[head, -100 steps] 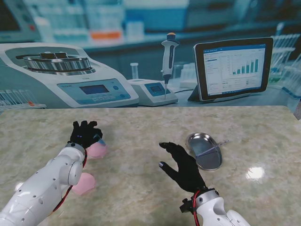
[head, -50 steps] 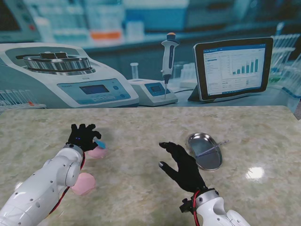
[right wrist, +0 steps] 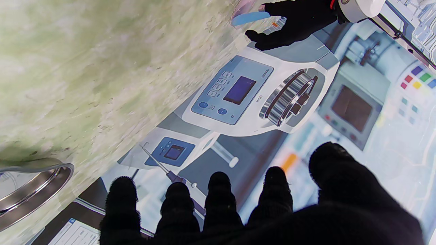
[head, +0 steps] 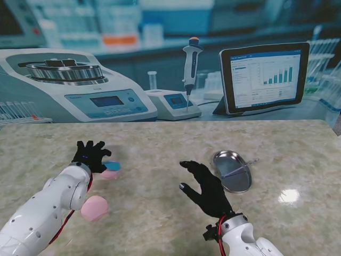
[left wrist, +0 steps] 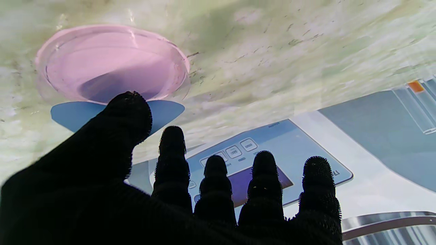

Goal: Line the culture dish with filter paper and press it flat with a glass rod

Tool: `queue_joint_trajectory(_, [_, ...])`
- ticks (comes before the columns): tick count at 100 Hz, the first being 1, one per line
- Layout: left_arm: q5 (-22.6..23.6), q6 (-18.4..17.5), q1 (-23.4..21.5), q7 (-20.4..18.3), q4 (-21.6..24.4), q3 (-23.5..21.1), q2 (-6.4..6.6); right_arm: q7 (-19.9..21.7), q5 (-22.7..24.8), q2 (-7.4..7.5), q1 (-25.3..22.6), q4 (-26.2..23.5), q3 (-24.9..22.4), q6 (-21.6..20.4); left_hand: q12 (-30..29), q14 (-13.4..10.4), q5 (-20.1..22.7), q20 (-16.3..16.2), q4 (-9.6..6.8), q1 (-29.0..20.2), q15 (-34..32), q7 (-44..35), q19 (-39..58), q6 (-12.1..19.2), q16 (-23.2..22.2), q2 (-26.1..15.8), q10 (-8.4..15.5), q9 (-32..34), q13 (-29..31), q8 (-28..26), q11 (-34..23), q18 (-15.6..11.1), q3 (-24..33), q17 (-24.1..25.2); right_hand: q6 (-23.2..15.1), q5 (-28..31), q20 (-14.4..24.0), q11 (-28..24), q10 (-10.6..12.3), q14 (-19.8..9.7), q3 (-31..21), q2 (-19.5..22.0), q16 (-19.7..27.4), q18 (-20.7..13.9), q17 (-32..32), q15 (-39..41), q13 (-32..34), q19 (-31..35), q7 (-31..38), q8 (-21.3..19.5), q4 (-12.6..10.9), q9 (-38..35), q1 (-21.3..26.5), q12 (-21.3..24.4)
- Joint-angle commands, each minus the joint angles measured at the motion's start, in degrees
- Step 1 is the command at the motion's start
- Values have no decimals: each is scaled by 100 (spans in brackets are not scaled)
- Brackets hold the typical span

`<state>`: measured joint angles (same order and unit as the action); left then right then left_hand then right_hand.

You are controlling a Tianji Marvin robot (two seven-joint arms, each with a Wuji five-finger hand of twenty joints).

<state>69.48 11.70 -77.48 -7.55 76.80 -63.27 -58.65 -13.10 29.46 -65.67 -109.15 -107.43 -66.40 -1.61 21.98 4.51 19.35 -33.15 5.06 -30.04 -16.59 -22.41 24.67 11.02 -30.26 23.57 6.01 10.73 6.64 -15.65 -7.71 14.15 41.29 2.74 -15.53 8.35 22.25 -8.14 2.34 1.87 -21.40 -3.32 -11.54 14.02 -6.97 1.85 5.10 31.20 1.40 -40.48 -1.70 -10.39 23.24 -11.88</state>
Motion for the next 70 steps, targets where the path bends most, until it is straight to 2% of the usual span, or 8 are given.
queue_joint_trajectory(1, [72,-44,-21,-158,116,-44,38,-1,-15,-27,-32,-25,25,20,43,-98,-175,90,183,223,161,163,-303,-167,55,199,66,-243,-219,117,202,-85,295,122,-12,-122,-2,-4,141,-178,90,153,21,-116,-42,86,-10,6,-23,-84,-87,61,14,37])
queue_joint_trajectory(11, [211,-105,-49,-453,229,-106,65,-5,-10,-27,-31,-25,28,19,108,-126,-315,48,252,408,364,296,-496,-173,39,354,77,-319,-251,206,421,-106,556,131,-14,-121,-1,-5,139,-171,91,154,21,-116,-42,86,-13,6,-25,-85,-87,63,13,36])
queue_joint_trajectory(28, [303,-138,-82,-637,310,-164,79,-6,-8,-27,-30,-23,31,16,129,-144,-396,12,304,553,485,365,-645,-167,4,430,78,-340,-282,255,524,-128,727,129,-10,-121,0,-4,137,-175,93,145,20,-115,-43,88,-10,5,-30,-86,-86,64,13,37])
queue_joint_trajectory(70, [452,-49,-124,-704,347,-193,84,-22,13,-28,-30,-26,43,18,79,-144,-412,-63,278,399,505,386,-736,-203,-47,256,51,-337,-275,279,538,-147,566,101,-6,-116,0,-3,139,-176,84,131,22,-115,-43,85,-11,-2,-31,-92,-89,61,16,37])
